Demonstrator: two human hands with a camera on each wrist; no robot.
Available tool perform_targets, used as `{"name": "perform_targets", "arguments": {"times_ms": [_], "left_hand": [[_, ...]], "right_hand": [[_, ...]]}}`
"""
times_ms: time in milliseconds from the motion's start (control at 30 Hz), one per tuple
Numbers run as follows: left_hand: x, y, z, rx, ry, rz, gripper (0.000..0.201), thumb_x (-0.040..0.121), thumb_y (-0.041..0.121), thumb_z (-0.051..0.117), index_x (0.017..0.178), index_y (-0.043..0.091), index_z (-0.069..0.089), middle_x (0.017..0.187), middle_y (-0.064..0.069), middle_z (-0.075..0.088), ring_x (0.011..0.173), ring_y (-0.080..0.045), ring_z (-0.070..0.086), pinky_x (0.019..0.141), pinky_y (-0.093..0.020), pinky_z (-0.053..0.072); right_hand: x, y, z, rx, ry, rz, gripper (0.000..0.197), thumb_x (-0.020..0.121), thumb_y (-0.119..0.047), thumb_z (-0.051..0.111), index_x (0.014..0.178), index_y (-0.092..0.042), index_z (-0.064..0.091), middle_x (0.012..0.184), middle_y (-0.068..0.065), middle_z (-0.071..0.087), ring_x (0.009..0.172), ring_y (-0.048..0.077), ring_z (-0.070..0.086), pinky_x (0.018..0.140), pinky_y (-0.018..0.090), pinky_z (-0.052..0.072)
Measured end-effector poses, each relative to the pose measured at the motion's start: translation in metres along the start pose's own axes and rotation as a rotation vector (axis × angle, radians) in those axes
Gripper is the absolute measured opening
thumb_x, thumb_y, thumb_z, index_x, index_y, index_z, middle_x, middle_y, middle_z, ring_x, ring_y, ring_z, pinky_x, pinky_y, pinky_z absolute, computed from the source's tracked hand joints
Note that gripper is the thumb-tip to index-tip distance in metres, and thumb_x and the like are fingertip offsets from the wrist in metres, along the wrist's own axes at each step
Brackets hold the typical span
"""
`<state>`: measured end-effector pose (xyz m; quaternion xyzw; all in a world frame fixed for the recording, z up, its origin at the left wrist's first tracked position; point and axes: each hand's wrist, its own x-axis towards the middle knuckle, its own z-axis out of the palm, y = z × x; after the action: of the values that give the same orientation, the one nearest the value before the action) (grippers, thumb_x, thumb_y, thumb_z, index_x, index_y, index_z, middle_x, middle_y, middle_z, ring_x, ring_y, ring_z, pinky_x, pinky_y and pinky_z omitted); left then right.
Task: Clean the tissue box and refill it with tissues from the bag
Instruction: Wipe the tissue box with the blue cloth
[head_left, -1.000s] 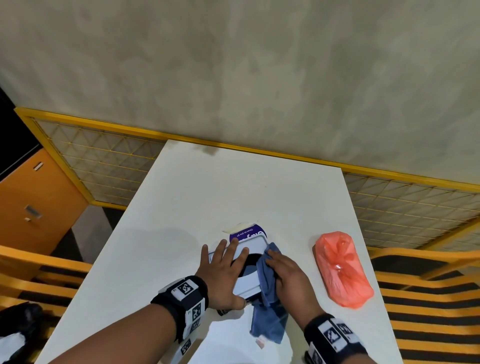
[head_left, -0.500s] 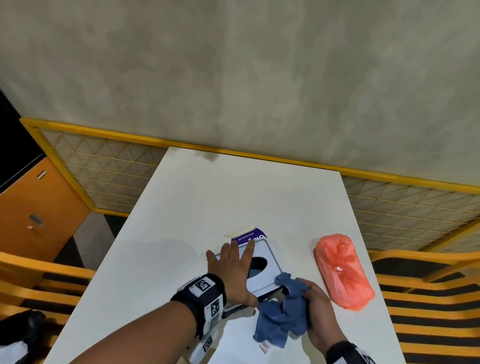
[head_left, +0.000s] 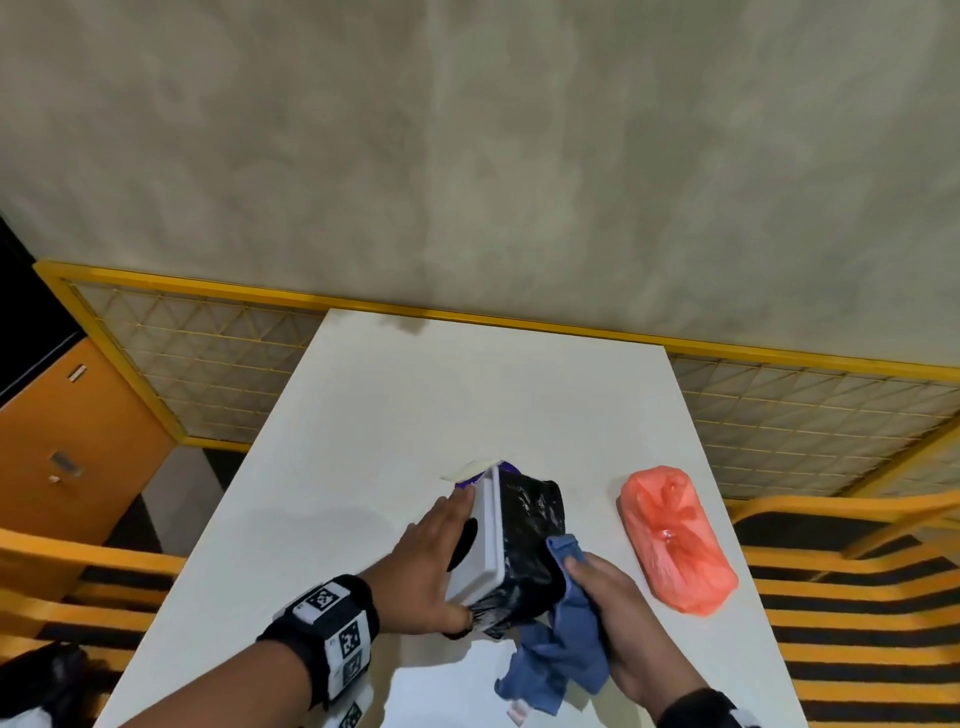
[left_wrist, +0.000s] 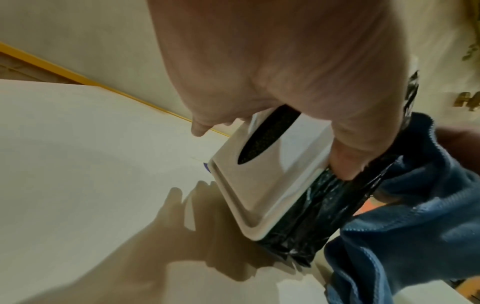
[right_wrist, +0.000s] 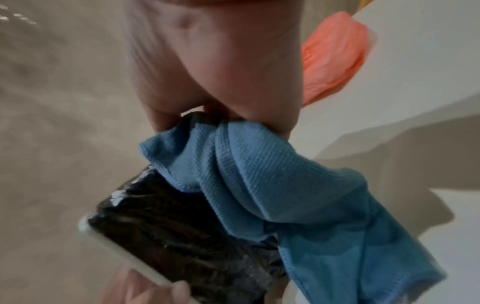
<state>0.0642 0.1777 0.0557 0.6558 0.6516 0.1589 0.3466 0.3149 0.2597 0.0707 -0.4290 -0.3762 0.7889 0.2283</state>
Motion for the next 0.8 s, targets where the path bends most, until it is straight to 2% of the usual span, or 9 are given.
{"name": "perform_targets", "arguments": {"times_ms": [167, 267, 400, 467, 500, 567, 600, 700, 800], "left_hand": [[-0.008, 0.003, 0.007, -0.117, 0.054, -0.048, 0.118, 0.08, 0.032, 0.07, 0.149, 0.041, -0.026, 0.164, 0.009, -0.001, 0.149, -0.017, 0.006, 0.118, -0.033, 0.015], [-0.01, 0.006, 0.013, -0.186, 0.099, -0.119, 0.116, 0.081, 0.029, 0.07, 0.144, 0.041, -0.026, 0.153, 0.005, 0.016, 0.144, -0.022, 0.019, 0.115, -0.032, 0.024], [-0.016, 0.005, 0.017, -0.386, 0.128, -0.203, 0.135, 0.069, 0.049, 0.081, 0.152, 0.038, -0.026, 0.148, 0.019, 0.009, 0.148, -0.011, 0.009, 0.123, -0.039, 0.02], [-0.018, 0.01, 0.013, -0.463, 0.159, -0.208, 0.136, 0.068, 0.06, 0.08, 0.155, 0.034, -0.021, 0.153, 0.02, 0.015, 0.145, 0.001, 0.014, 0.122, -0.037, 0.021], [-0.018, 0.014, 0.012, -0.519, 0.173, -0.2, 0.128, 0.075, 0.055, 0.079, 0.155, 0.032, -0.018, 0.149, 0.026, 0.024, 0.135, 0.016, 0.023, 0.117, -0.026, 0.026], [-0.014, 0.017, 0.011, -0.605, 0.208, -0.187, 0.112, 0.088, 0.037, 0.075, 0.156, 0.03, -0.014, 0.128, 0.038, 0.033, 0.103, 0.041, 0.033, 0.094, -0.002, 0.036], [-0.012, 0.017, 0.012, -0.637, 0.217, -0.185, 0.109, 0.089, 0.033, 0.074, 0.156, 0.031, -0.012, 0.125, 0.037, 0.037, 0.098, 0.041, 0.039, 0.085, 0.002, 0.038], [-0.01, 0.016, 0.016, -0.686, 0.223, -0.151, 0.11, 0.087, 0.033, 0.077, 0.154, 0.039, -0.009, 0.134, 0.034, 0.043, 0.11, 0.027, 0.05, 0.089, -0.003, 0.043], [-0.013, 0.014, 0.017, -0.653, 0.237, -0.106, 0.112, 0.085, 0.025, 0.078, 0.15, 0.044, -0.011, 0.144, 0.029, 0.039, 0.121, 0.026, 0.043, 0.1, -0.006, 0.036]], "right_hand": [[-0.006, 0.005, 0.018, -0.175, 0.049, -0.066, 0.021, 0.088, -0.016, 0.066, 0.103, -0.001, 0.071, 0.086, 0.023, 0.072, 0.072, 0.029, 0.066, 0.071, 0.037, 0.051], [-0.005, 0.003, 0.018, -0.227, 0.056, -0.052, 0.018, 0.092, -0.016, 0.064, 0.103, -0.003, 0.069, 0.087, 0.024, 0.071, 0.073, 0.03, 0.066, 0.072, 0.039, 0.051], [0.0, -0.013, 0.004, -0.228, 0.17, -0.17, 0.016, 0.088, -0.016, 0.069, 0.102, -0.013, 0.063, 0.097, 0.024, 0.067, 0.078, 0.03, 0.063, 0.075, 0.045, 0.051], [-0.002, -0.031, 0.002, -0.31, 0.241, -0.301, 0.016, 0.091, -0.012, 0.067, 0.102, -0.022, 0.06, 0.106, 0.018, 0.066, 0.085, 0.026, 0.066, 0.072, 0.038, 0.056], [-0.004, -0.04, 0.006, -0.34, 0.266, -0.371, 0.019, 0.091, -0.011, 0.067, 0.102, -0.023, 0.057, 0.105, 0.013, 0.064, 0.087, 0.021, 0.066, 0.07, 0.033, 0.056], [-0.009, -0.056, 0.023, -0.422, 0.302, -0.546, 0.025, 0.089, -0.009, 0.07, 0.101, -0.025, 0.054, 0.102, 0.002, 0.06, 0.09, 0.014, 0.062, 0.076, 0.027, 0.052], [-0.011, -0.06, 0.034, -0.485, 0.303, -0.625, 0.03, 0.087, -0.009, 0.072, 0.099, -0.028, 0.053, 0.101, -0.002, 0.059, 0.092, 0.012, 0.061, 0.081, 0.026, 0.049], [-0.014, -0.055, 0.065, -0.727, 0.222, -0.791, 0.04, 0.082, -0.009, 0.075, 0.098, -0.035, 0.049, 0.104, -0.011, 0.055, 0.099, 0.001, 0.056, 0.083, 0.016, 0.043], [-0.006, -0.031, 0.082, -1.064, -0.049, -0.998, 0.031, 0.081, -0.011, 0.071, 0.104, -0.025, 0.055, 0.116, -0.002, 0.051, 0.112, 0.006, 0.05, 0.093, 0.018, 0.04]]}}
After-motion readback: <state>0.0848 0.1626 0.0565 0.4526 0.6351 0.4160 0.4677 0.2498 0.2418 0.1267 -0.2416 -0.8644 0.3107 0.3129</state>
